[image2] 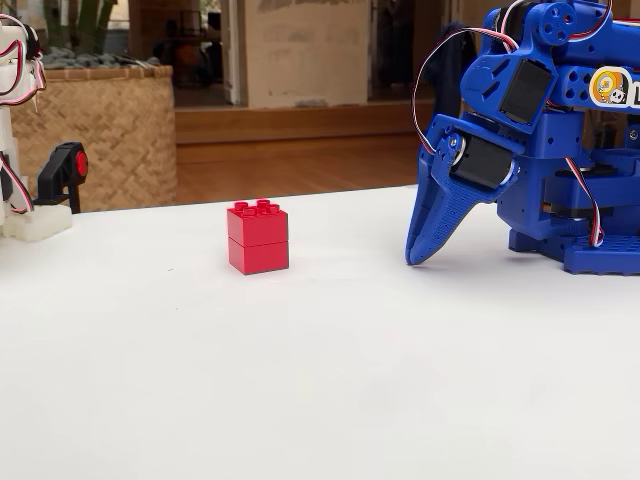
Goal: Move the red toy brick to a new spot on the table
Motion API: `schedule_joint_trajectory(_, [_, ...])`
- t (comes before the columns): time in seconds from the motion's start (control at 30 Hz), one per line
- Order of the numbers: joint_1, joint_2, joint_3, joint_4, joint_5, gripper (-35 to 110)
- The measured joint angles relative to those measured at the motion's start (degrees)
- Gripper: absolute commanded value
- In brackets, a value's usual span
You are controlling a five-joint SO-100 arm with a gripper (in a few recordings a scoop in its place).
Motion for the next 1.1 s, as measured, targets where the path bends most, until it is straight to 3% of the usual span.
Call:
schedule_joint_trajectory(0.9, [0.00, 0.00, 0.00, 0.00, 3.87, 0])
schedule_joint_trajectory(1.1, [-0.53, -0.26, 0.00, 0.00, -0.18, 0])
